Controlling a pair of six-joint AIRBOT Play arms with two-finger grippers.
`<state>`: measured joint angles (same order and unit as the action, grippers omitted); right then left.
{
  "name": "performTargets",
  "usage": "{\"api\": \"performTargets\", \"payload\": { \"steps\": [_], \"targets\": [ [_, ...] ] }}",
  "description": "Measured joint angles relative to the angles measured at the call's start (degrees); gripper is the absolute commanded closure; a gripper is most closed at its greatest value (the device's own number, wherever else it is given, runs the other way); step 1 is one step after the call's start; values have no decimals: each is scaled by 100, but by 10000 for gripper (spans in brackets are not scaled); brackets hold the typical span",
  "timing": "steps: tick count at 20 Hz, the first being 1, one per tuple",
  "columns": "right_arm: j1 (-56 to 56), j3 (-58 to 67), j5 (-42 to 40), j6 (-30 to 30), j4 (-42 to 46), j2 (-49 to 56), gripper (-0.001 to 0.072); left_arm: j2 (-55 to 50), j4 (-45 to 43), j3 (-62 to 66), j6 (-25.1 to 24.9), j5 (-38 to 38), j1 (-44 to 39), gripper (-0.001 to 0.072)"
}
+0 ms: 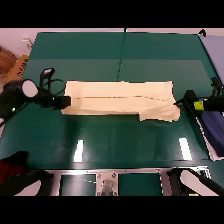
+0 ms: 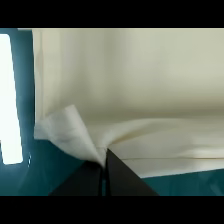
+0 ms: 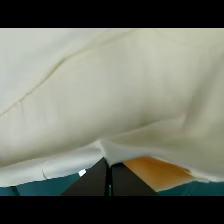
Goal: Fold the shirts.
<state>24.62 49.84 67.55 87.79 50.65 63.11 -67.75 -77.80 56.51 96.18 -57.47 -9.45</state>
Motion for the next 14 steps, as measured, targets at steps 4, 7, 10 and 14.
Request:
{"api": "performTargets", "payload": {
  "steps": [4, 7, 10, 14],
  "targets": [
    [-398, 955, -389, -74, -271, 1209, 694, -1043, -15, 1067, -116, 138, 0, 686],
    [-566, 1818, -503, -116, -404, 2133, 694, -1797, -9, 1845, -149, 221, 0, 686],
    [-629, 2564, -546, -136, -468, 2942, 694, -2422, -22, 2430, -155, 275, 0, 686],
    [-669, 3318, -575, -138, -507, 3851, 693, -2999, -127, 2929, -11, 496, 4, 684]
  ]
}}
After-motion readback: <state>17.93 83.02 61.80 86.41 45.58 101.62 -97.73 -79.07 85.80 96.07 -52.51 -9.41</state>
